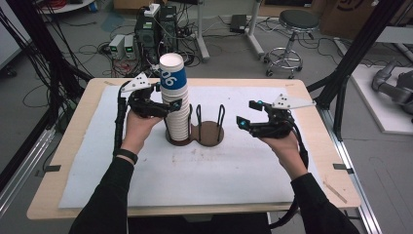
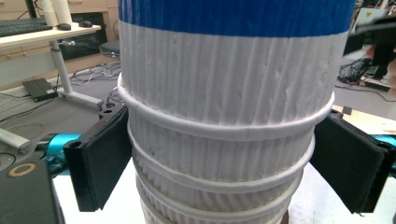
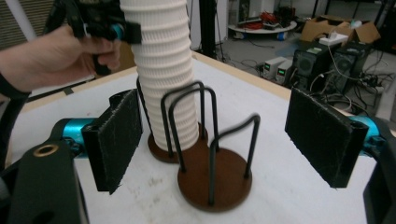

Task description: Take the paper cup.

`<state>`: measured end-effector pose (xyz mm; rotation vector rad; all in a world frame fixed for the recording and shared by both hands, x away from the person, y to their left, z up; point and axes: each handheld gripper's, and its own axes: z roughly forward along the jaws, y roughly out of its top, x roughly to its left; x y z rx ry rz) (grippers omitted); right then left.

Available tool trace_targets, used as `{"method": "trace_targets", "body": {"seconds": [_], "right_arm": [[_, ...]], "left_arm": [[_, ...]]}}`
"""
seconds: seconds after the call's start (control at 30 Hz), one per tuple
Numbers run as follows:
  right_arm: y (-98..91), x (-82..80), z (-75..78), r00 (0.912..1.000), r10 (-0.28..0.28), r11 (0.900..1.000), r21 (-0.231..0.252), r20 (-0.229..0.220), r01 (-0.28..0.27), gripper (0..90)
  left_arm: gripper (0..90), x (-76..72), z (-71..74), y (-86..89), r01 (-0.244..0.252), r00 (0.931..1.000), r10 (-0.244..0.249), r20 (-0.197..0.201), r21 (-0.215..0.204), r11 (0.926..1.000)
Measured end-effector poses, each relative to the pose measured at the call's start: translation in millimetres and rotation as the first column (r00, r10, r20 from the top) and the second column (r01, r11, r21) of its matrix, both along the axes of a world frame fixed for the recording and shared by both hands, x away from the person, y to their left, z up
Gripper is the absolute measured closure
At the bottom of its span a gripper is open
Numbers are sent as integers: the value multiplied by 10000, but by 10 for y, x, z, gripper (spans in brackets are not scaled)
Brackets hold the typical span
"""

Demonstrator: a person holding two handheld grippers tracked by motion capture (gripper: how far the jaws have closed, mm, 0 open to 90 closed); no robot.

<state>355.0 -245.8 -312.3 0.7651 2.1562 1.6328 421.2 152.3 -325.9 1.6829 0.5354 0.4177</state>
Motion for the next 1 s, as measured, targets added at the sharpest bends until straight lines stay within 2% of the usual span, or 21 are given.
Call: {"method": "trace_targets", "body": {"seconds": [0.37, 0.43, 0.6, 0.67, 0.8, 1.0], "right_arm": [[399, 223, 382, 9986, 378, 9991, 177, 372, -385, 197], [465, 268, 452, 9978, 463, 9988, 123, 480, -469, 198], [655, 401, 639, 9967, 687, 9976, 75, 426, -691, 197], [738, 435, 701, 9957, 696, 9976, 3, 606, -697, 198], [861, 487, 776, 9950, 827, 9965, 76, 559, -832, 197], [1179, 623, 888, 9925, 1169, 9927, 263, 370, -1179, 197]], "left_arm": [[111, -2, 4, -7, -71, 10000, 71, 4, 37, 10000], [111, 4, 3, -7, -101, 9999, 101, -1, 34, 9999], [111, 2, 12, -7, -90, 10000, 90, -6, 96, 9999], [111, 1, 14, -6, -99, 10000, 99, -4, 116, 9999], [111, 0, 16, -9, -106, 9999, 106, -10, 124, 9999], [112, -2, 32, -19, -118, 9999, 119, -27, 257, 9996]]}}
